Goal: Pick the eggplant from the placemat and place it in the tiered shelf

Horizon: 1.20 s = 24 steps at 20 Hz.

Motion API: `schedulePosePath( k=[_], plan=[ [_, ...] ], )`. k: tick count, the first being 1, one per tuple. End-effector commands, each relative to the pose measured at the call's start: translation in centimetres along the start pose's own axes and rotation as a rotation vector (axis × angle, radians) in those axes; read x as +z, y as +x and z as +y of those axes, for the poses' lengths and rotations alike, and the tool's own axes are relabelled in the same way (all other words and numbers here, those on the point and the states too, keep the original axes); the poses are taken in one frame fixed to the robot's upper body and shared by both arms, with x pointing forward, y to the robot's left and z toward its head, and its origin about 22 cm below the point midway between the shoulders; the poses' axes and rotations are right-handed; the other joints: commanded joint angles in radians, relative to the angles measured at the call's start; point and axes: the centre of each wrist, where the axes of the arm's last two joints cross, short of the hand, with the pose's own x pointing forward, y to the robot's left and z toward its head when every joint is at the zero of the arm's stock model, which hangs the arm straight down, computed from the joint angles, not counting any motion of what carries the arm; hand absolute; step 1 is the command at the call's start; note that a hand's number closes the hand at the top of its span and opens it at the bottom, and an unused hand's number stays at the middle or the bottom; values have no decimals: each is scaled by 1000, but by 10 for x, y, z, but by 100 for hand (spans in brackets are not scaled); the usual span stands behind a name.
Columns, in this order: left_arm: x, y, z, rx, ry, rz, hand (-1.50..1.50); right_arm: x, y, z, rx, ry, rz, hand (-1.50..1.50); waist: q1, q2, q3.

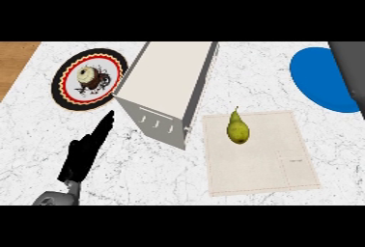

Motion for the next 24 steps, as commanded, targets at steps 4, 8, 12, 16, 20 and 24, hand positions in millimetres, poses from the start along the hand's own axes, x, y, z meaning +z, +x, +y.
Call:
schedulePosePath(
  k=[4, 8, 12, 16, 20, 24],
  plan=[
    [-9, -1, -6, -11, -21, 4, 0, -39, 26, 33, 76, 26, -25, 150, 21, 16, -2],
    [0, -3, -11, -23, -29, -6, 0, -48, 29, 52, 97, 79, -56, 150, 27, 15, -2],
    [-2, -2, 1, 9, 0, 7, 0, -67, 52, 71, 94, 139, -59, 150, 20, 11, -2],
    [0, -9, -15, -4, -20, -6, 0, -72, 52, 113, 107, 219, -48, 150, 25, 14, -3],
    [-4, 2, 6, -6, -3, -7, 0, -68, 42, 139, -138, 307, -39, 150, 24, 14, -2],
    [-4, -1, -8, -20, -12, -14, 0, -63, 31, 157, -524, 396, 84, -150, 31, 18, -2]
  ],
)
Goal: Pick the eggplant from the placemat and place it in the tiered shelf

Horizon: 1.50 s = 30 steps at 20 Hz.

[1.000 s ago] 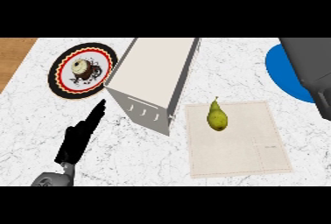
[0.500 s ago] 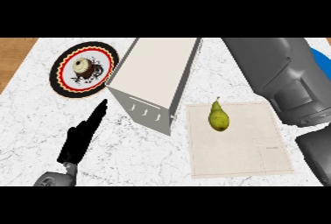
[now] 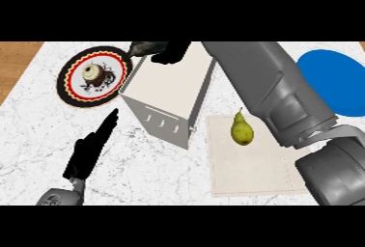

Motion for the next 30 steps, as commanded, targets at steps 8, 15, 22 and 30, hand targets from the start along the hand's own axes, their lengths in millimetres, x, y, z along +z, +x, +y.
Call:
schedulePosePath(
  k=[8, 15, 22, 30],
  plan=[
    [-1, 1, -12, -6, -2, 19, 0, 5, -16, 4, -604, -45, -15, -150, 0, 13, 1],
    [-7, 3, -7, -1, 4, 0, 0, 46, -30, -54, -694, -453, 5, -150, -9, 19, 1],
    [-3, 6, 3, 3, -21, -15, 0, 134, -68, -117, -646, -708, 175, -150, 18, 37, 2],
    [-10, 11, 3, -21, -26, -22, 0, 213, -103, -139, -591, -699, 126, -150, 42, 57, 6]
  ],
)
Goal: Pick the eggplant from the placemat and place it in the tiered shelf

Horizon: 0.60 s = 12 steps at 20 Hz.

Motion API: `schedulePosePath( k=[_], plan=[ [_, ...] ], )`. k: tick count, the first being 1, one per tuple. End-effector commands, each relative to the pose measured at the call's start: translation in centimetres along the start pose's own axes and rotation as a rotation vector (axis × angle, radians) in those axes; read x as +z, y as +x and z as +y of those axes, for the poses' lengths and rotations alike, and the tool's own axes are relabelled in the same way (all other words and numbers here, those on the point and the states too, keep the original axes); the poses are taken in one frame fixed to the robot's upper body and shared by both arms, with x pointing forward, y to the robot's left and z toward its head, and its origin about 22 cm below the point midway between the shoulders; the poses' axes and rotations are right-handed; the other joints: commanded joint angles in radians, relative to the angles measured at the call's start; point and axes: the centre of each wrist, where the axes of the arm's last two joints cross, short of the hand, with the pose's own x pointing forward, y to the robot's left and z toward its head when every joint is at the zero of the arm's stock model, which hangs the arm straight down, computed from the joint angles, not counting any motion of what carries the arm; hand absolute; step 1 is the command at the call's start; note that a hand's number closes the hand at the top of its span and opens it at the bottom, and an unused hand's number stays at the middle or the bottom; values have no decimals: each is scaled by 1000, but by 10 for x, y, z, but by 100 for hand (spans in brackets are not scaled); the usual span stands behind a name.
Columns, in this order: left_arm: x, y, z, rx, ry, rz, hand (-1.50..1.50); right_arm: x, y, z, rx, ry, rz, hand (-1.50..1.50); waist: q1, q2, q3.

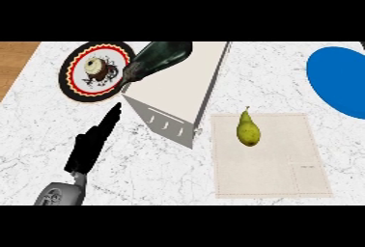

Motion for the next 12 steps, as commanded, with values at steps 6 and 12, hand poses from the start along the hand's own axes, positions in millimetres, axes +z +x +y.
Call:
schedulePosePath(
  k=[6, 12],
  plan=[
    [-2, -1, -15, -3, -30, -4, 0, 32, 3, -59, 55, 41, -76, -150, 28, 13, 2],
    [-2, -6, -15, -13, -36, -1, 0, 37, 2, -66, 131, 64, -36, -150, 48, 17, 0]
  ],
)
